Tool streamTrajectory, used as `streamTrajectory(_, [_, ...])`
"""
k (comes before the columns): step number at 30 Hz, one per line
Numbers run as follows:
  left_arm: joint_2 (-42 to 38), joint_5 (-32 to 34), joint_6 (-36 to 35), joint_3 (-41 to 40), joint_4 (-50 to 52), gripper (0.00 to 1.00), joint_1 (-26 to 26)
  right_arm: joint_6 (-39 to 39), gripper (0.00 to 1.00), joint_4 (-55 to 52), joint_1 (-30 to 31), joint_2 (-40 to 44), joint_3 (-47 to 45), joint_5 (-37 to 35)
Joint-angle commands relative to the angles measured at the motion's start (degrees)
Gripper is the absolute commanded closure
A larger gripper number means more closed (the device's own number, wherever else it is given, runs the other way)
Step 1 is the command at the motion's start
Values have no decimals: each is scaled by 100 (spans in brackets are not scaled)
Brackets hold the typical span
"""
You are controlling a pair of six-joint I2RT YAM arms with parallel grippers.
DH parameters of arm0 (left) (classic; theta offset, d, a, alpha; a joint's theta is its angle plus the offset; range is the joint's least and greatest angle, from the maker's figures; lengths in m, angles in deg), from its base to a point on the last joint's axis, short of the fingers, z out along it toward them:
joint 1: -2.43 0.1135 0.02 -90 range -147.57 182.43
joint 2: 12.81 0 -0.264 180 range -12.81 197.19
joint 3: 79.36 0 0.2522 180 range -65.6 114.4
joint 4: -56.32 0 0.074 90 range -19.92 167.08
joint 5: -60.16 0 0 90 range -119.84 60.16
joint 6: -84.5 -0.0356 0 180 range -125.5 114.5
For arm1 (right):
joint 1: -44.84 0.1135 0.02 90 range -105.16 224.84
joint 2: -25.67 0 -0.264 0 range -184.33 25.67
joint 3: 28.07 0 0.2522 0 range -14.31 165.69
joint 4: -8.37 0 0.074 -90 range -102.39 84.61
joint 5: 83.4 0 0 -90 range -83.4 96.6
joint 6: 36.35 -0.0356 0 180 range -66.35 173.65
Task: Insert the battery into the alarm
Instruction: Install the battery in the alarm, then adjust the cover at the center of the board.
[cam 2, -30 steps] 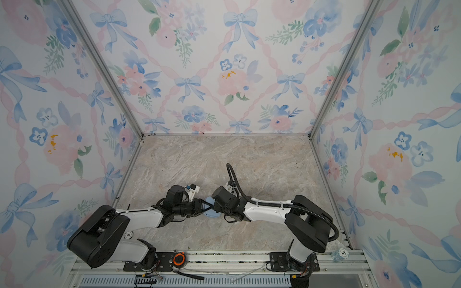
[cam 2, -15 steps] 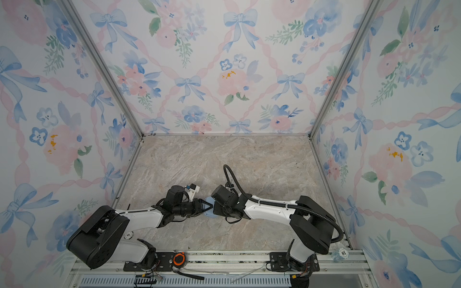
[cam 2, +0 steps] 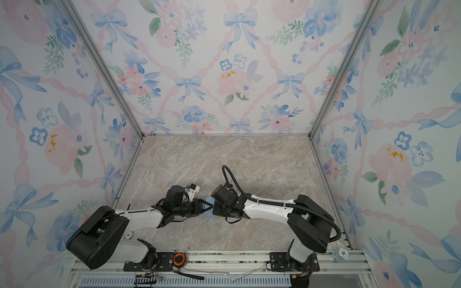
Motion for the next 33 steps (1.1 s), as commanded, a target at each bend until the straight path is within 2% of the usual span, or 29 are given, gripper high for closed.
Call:
streamTrajectory(1, [128,475,-208,-135,600,100,-3,87,95,17,-21,-346,109,156])
streamTrajectory(6, [190,457,-226,-116,603,100,-7,22,98,-75,9,-456,99,255])
streamTrajectory(9, [284,516,-233,-98,595,100,-4,129,96,-209,-50,-50,28,101])
streamTrajectory(11, [332,572,-278,-71,596,100,-3,413,91,-695,-121,410,184,-394])
streamTrajectory(15, [368,551,-207,-74,449,100,24,822,63,-1602,-276,1154,641,-1422])
streamTrajectory(18, [319,476,-110,-94,246,100,32,1048,58,-1896,-181,1748,749,-2374])
streamTrajectory(20, [286,416,-73,-44,244,100,41,1029,57,-1696,-139,2120,514,-2740])
streamTrajectory(25, [84,545,-92,28,291,100,63,843,53,-739,-305,2936,-512,-2940])
streamTrajectory(29, [-15,725,-95,108,544,100,72,641,55,-702,-456,3518,-1000,-3094])
streamTrajectory(33, [-136,899,30,70,599,100,76,340,55,-713,-1102,3784,-1269,-2165])
